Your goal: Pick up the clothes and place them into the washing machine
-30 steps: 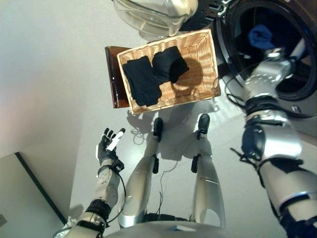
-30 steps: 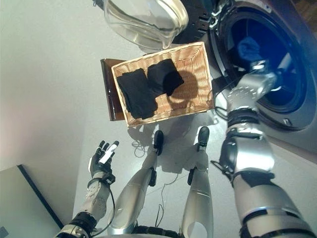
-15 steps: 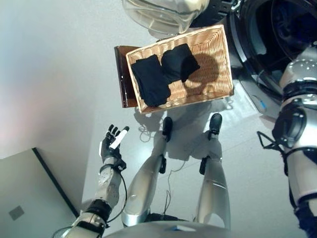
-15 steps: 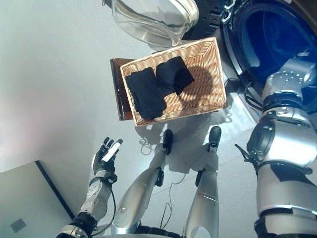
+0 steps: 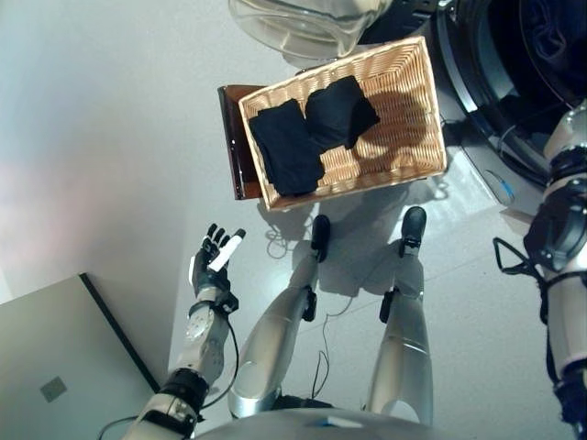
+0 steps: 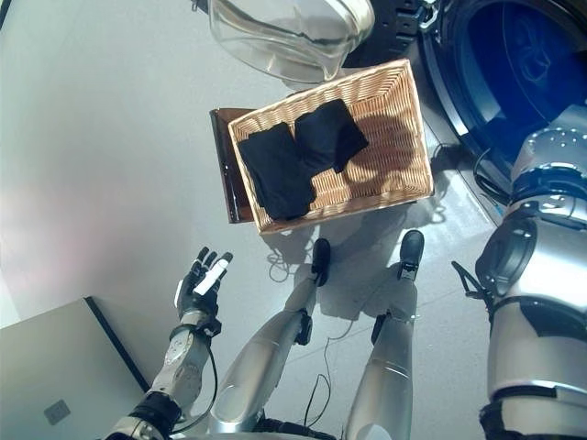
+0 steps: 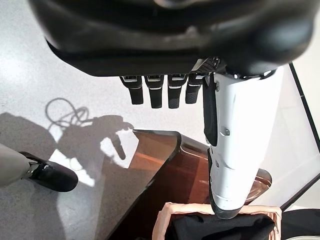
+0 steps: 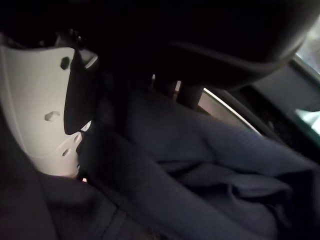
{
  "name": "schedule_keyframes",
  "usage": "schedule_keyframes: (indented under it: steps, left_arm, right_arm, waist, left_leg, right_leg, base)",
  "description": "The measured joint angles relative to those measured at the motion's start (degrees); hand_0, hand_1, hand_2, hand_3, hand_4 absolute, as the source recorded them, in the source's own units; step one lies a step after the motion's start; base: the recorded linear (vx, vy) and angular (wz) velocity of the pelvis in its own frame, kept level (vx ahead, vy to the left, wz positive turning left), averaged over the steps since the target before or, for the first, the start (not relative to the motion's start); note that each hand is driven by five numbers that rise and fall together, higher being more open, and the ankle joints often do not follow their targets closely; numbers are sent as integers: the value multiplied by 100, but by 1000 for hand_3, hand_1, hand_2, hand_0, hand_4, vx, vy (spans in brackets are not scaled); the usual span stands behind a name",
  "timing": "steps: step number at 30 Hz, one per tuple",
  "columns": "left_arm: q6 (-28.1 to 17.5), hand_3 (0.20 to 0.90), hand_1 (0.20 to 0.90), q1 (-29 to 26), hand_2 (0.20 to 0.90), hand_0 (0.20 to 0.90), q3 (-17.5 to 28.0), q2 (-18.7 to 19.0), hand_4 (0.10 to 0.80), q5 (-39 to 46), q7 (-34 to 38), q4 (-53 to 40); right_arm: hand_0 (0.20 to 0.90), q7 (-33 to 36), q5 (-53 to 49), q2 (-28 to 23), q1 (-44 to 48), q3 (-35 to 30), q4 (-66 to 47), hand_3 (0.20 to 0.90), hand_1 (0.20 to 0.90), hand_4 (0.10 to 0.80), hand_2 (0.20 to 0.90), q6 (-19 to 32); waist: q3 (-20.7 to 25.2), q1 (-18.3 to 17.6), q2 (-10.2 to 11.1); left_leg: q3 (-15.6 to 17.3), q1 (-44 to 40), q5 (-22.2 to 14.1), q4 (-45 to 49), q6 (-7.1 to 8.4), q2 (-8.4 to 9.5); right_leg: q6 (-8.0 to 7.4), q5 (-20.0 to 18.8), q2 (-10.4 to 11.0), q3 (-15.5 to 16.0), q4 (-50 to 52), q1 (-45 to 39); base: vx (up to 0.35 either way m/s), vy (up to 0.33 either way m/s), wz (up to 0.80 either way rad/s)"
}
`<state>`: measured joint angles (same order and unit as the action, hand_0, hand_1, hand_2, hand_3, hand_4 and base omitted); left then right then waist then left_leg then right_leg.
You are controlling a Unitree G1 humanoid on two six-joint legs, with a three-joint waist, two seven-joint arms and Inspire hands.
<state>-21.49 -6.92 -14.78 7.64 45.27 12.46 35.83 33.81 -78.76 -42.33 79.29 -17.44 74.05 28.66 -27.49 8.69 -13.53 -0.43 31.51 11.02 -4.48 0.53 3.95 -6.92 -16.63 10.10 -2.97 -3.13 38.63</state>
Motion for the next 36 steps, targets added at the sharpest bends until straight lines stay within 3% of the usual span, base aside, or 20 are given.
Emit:
schedule_keyframes:
  steps: [25,36]
  left_arm:
    - [-1,900,900,0,900,900,0,-2,800,48,8,-27]
    - [-16,900,900,0,900,900,7,-52,800,49,27,-41]
  right_arm:
    - [900,-29,615,9,56,450,388,900,900,800,900,-504]
    - [900,-131,1810,1098,-313,1282,330,900,900,800,900,-883]
  waist:
    - [-2,-57,4]
    - [-14,-317,21]
  left_leg:
    - [-19,-31,56,0,-79,-6]
    - [-90,-143,71,4,-103,-38]
  right_leg:
    - [-4,-3,-14,2,94,-9]
    - [-30,25,-53,30,169,-109]
  base:
    - [0,0,0]
    - [-2,-5,0]
